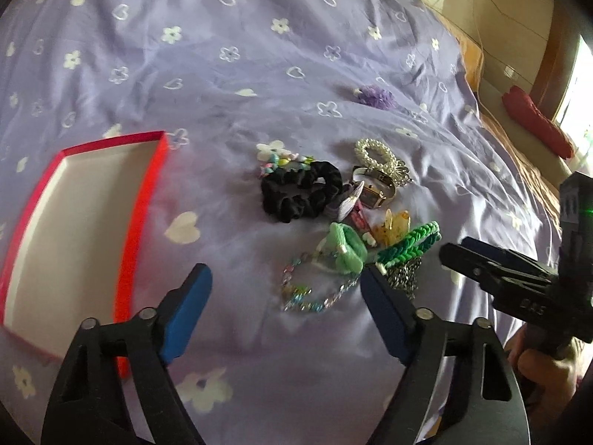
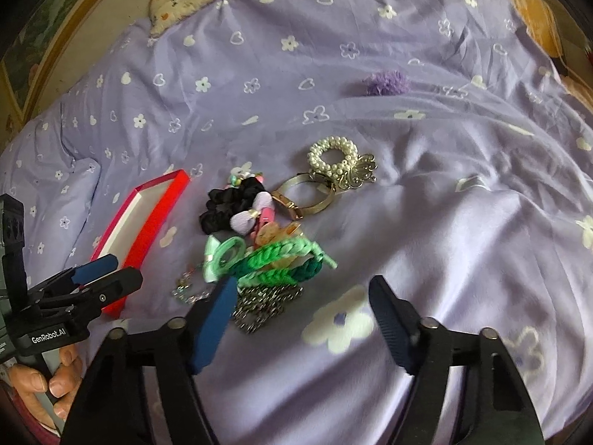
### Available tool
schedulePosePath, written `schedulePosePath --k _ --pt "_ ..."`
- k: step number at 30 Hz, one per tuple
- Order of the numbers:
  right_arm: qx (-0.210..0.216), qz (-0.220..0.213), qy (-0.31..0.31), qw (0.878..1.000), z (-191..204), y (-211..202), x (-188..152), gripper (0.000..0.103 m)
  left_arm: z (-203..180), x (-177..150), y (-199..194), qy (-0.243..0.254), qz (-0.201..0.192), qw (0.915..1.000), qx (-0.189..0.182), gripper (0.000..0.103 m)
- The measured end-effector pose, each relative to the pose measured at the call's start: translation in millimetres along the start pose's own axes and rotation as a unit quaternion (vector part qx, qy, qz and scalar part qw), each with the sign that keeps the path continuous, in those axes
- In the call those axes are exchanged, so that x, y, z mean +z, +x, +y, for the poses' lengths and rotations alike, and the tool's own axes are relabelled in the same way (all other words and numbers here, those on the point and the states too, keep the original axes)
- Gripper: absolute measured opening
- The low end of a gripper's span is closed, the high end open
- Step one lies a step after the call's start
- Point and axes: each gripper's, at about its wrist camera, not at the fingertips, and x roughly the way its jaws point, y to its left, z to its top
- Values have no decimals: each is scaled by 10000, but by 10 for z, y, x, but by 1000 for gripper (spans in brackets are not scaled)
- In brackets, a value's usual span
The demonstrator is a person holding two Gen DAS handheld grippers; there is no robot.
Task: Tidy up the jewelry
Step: 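Grasp the mint hair tie with the left tool while the right tool grasps the green braided bracelet, then carry the mint hair tie and green bracelet into the red-rimmed box with both tools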
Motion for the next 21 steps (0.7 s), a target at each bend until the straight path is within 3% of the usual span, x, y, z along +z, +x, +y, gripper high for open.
schedulePosePath --k 3,8,13,16,18,21 --pt "-19 106 -36 9999 -31 116 36 64 -41 71 131 92 95 9998 -127 79" --pt "18 270 -35 9996 -59 290 86 45 -115 169 362 187 308 9988 -343 68" --pt "89 266 14 9996 -105 313 99 20 -176 208 577 262 514 9972 -472 49" --pt "121 238 29 9996 -111 296 101 6 -197 219 662 285 607 9959 -608 31" --pt "126 201 43 9997 -108 287 106 3 -223 219 674 324 593 9956 -655 14" --pt "107 193 -26 9998 -94 278 98 0 -257 216 653 415 513 9957 -653 10"
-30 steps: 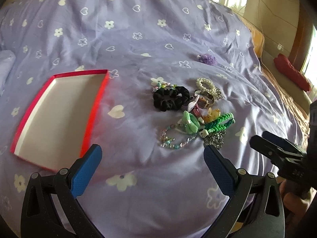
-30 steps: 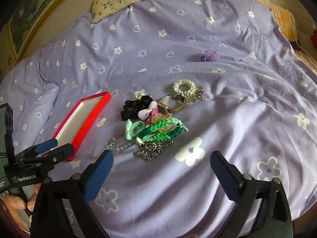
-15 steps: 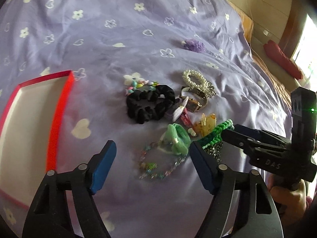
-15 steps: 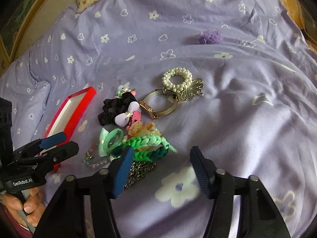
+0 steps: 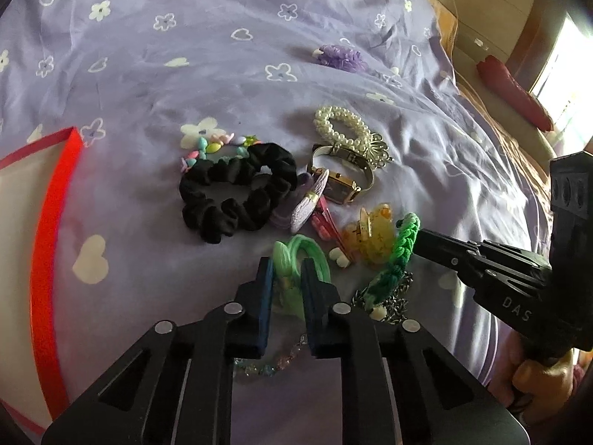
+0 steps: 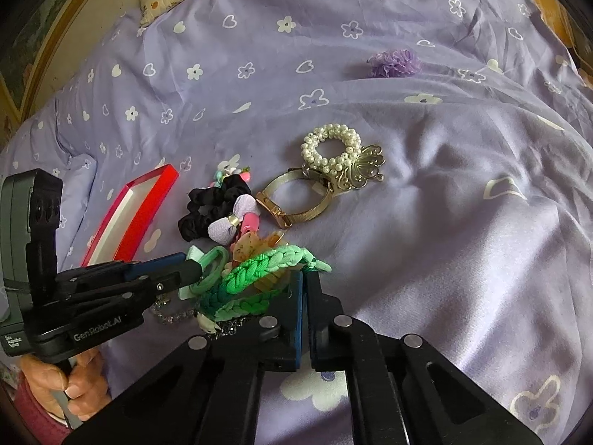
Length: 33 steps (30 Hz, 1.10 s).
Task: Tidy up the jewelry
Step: 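Carry the mint hair tie and green bracelet into the red-rimmed box with both tools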
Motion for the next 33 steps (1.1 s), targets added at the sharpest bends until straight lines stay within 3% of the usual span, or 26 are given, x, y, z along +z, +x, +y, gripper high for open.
schedulePosePath --k 6,9,11,12,17,22,25,28,33 --pt "206 -60 175 9996 -12 -80 -14 2 45 -41 -145 -41 -178 9998 -42 7" --pt "408 -109 517 9978 -66 -119 -28 17 104 -74 -228 -137 -252 9996 -61 7" --pt "325 -183 506 9980 -53 -146 -36 45 150 -96 -282 -226 -294 9993 -82 7" --pt "328 -211 507 9980 -41 -153 -35 47 174 -107 -307 -275 -314 9991 -86 7" --pt "602 -233 455 9969 120 -158 -43 47 270 -172 -441 -458 -413 9981 -79 7" --pt "433 -14 338 9985 291 69 -32 43 329 -233 -563 -562 -508 9971 -87 7" --pt "346 -34 248 9991 343 106 -21 18 358 -262 -633 -575 -564 9967 -58 7" --pt "258 -185 72 9995 405 8 -37 11 407 -293 -705 -618 -624 9961 -31 7" --pt "384 -307 -49 9988 495 -174 -49 11 546 -377 -861 -766 -761 9941 27 7"
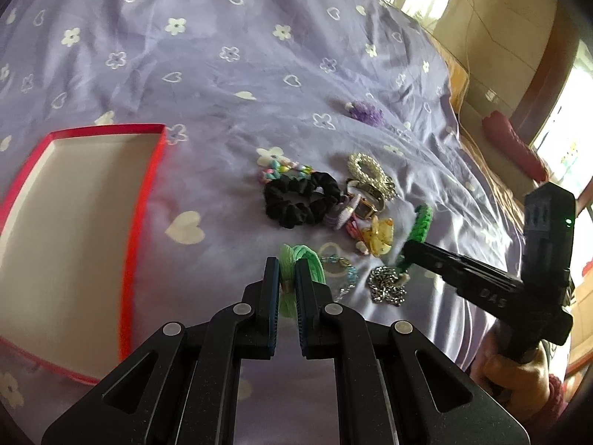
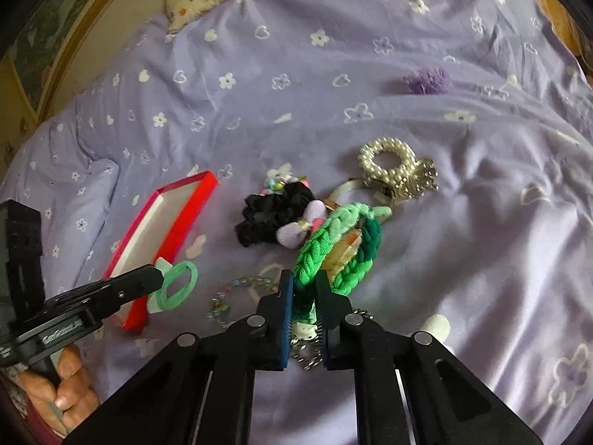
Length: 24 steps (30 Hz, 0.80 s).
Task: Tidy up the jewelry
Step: 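Carry the mint hair tie and green bracelet into the red-rimmed box with both tools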
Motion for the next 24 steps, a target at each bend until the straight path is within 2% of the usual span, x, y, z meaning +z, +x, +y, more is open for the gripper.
schedulePosePath --k 10,16,24 --pt "696 225 -477 9962 660 166 45 11 563 -48 -448 -481 -381 9974 370 7" --pt "1132 524 -868 9884 1202 464 3 11 1024 -89 -620 -846 -514 9928 679 7" --pt "1664 966 -1362 9718 1930 935 -96 11 1604 -197 -716 -1303 -535 9841 1086 7"
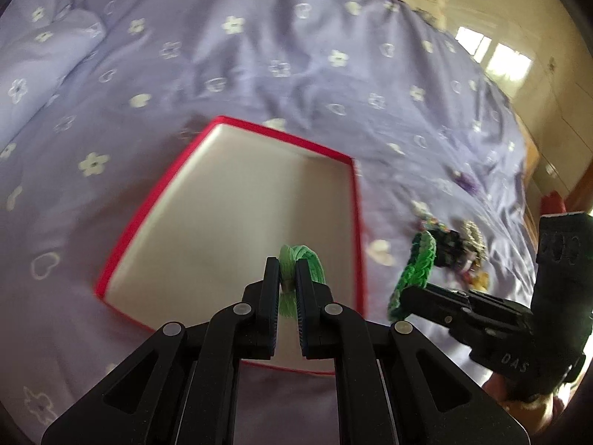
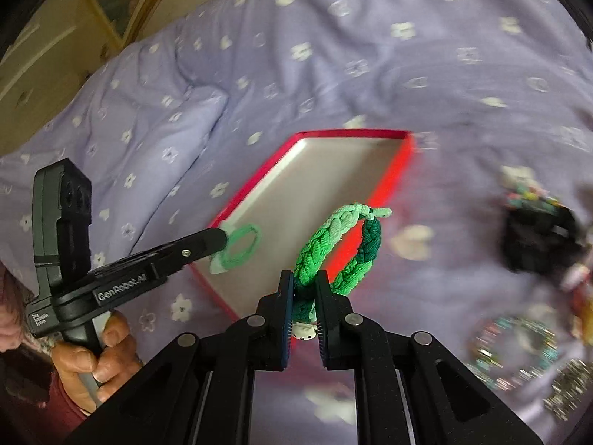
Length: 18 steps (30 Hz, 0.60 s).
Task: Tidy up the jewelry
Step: 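Carry the mint hair tie and green bracelet into the red-rimmed box with both tools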
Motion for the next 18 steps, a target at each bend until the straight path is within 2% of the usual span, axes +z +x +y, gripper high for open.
schedulePosePath --k 3,9,14,18 --pt "192 248 -201 9993 161 277 62 11 182 -8 53 -128 66 9998 142 7" --pt "215 882 -281 9955 168 673 4 11 402 -17 176 -309 203 9990 268 7" --pt "1 1134 -355 9929 34 616 -51 10 381 -48 237 -297 292 9989 231 7" --pt "-383 1229 -564 9901 -123 406 -65 10 309 -79 280 -218 371 9990 139 7"
